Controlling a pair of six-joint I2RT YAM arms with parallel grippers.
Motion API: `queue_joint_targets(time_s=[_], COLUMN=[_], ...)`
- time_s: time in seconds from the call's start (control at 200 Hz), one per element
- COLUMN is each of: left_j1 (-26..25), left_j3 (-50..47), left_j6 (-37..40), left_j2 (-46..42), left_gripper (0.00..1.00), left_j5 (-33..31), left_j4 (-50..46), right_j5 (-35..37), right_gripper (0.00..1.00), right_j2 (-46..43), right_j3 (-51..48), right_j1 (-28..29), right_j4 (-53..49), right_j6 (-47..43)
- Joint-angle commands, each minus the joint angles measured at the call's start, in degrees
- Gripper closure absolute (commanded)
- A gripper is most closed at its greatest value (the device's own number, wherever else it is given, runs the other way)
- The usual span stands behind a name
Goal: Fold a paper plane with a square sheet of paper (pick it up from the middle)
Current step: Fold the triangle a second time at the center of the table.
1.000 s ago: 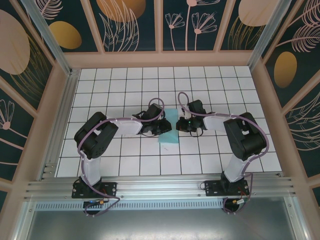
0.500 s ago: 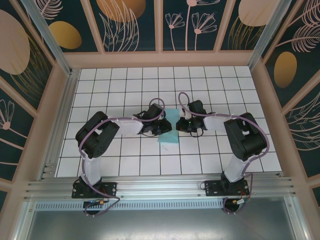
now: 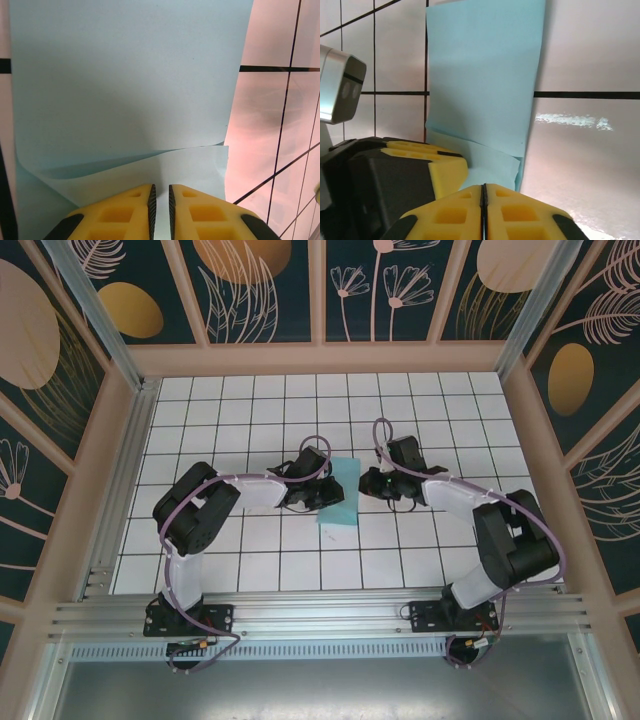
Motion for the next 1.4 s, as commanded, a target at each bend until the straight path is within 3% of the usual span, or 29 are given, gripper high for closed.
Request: queue_joint_targets(time_s=[0.0, 0.435, 1.396], left_j1=[-0.07, -0.09, -0.10], left_j3=[0.19, -0.69, -1.92], left_j6=[1.03, 0.80, 0.72], left_j2=[1.75, 1.61, 1.63], left_gripper=[0.82, 0.88, 0.88], left_j5=[-0.66, -1.53, -2.28], left_j4=[-3.04, -2.83, -2.43], right_j5=[-2.33, -4.97, -5.32], right_gripper=[0.91, 0.95, 0.93], right_j2=[-0.84, 5.39, 10.51], right_j3=[-1.61, 0.48, 1.58], right_j1=[1.22, 6.86, 6.88], right_j4=[-2.45, -3.31, -7.16], right_j6=[2.11, 4.04, -0.81])
